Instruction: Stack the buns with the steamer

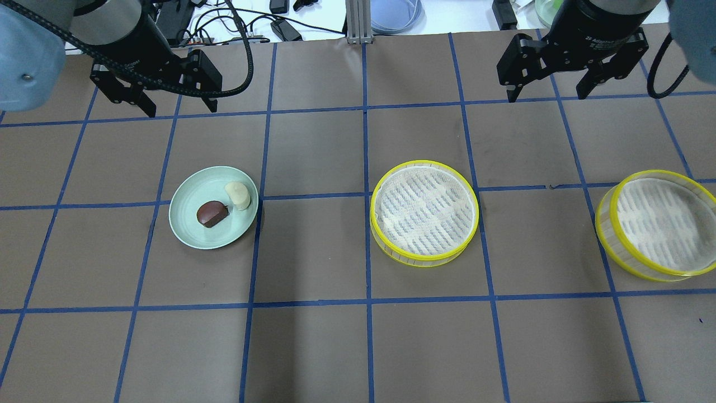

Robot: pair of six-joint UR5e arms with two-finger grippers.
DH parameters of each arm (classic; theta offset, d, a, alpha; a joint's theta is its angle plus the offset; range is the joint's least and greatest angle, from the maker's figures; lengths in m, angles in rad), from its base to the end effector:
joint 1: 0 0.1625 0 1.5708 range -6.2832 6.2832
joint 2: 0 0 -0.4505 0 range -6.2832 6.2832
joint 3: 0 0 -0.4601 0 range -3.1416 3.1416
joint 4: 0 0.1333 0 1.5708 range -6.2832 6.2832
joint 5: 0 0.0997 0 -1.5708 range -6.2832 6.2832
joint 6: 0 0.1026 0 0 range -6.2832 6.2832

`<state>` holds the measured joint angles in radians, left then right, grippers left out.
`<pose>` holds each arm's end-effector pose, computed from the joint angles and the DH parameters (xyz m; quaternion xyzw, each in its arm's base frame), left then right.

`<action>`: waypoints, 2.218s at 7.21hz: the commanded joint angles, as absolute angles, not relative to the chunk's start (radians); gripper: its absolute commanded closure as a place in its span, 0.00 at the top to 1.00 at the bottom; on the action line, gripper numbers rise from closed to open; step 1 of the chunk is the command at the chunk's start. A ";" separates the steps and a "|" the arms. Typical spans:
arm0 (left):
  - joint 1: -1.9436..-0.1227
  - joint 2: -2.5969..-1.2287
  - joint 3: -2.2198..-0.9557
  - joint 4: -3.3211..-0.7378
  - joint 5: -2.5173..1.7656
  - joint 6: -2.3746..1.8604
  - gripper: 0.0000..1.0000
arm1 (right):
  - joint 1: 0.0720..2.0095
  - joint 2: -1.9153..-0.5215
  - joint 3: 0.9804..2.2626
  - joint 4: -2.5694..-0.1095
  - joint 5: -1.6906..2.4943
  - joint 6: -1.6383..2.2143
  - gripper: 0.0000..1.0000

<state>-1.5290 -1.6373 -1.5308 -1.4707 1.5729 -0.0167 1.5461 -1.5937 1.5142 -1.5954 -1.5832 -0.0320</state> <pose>-0.1080 -0.6019 0.5048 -0.0293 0.9989 -0.0368 0.0015 0.1182 -0.5612 0.5577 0.0033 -0.9986 0.0518 0.0077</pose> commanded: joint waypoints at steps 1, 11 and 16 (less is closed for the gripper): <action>-1.471 -1.727 -1.618 -1.389 1.574 -0.020 1.00 | 1.537 -1.588 1.520 -1.597 -1.653 -0.101 0.99; -1.466 -1.999 -1.792 -1.111 1.522 -0.066 0.97 | 0.974 -1.435 1.707 -1.788 -1.698 -0.754 0.84; -1.466 -2.000 -1.792 -1.101 1.522 -0.072 0.00 | 0.849 -1.228 1.710 -2.005 -1.695 -0.851 0.81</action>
